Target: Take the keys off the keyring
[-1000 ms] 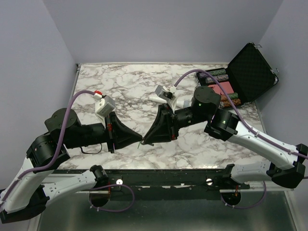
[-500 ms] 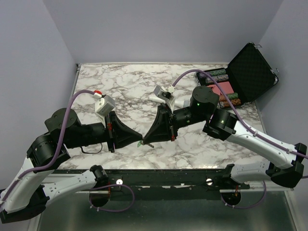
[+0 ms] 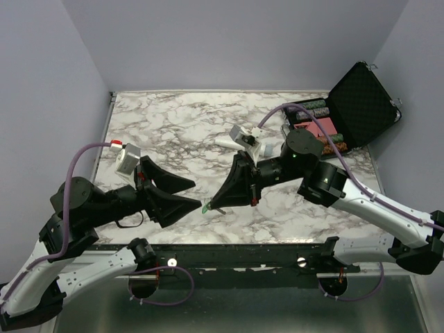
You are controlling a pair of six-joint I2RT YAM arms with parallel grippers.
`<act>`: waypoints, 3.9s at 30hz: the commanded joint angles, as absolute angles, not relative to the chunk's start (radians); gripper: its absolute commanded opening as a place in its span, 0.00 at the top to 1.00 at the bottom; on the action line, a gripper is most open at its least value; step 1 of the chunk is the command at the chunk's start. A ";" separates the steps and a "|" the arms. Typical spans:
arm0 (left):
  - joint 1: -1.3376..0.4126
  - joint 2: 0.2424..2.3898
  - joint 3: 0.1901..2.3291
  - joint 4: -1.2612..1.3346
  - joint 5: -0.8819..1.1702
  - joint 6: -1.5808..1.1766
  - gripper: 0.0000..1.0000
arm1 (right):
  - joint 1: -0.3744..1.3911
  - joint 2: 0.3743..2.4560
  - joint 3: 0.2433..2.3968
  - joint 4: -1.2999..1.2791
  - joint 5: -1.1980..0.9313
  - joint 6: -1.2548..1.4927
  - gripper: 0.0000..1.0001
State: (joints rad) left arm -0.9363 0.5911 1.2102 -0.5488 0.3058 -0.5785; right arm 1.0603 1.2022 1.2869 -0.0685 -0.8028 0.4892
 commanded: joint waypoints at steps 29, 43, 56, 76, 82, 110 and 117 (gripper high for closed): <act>-0.950 0.540 0.977 -0.124 0.428 -0.719 0.54 | 1.061 1.177 1.256 0.100 -0.792 0.546 0.99; -0.991 0.560 1.003 -0.144 0.374 -0.696 0.68 | 1.060 1.192 1.258 0.092 -0.804 0.548 0.99; -0.994 0.535 1.034 -0.179 0.319 -0.699 0.61 | 1.061 1.187 1.258 0.091 -0.799 0.546 0.99; -1.008 0.558 1.035 -0.206 0.310 -0.695 0.78 | 1.060 1.190 1.259 0.100 -0.801 0.554 0.99; -1.009 0.563 1.049 -0.209 0.301 -0.689 0.79 | 1.061 1.190 1.258 0.101 -0.804 0.555 0.99; -1.035 0.607 1.104 -0.282 0.308 -0.643 1.00 | 1.060 1.196 1.276 0.072 -0.808 0.545 0.99; -1.051 0.687 1.227 -0.483 0.367 -0.543 1.00 | 1.060 1.212 1.324 -0.037 -0.822 0.514 0.99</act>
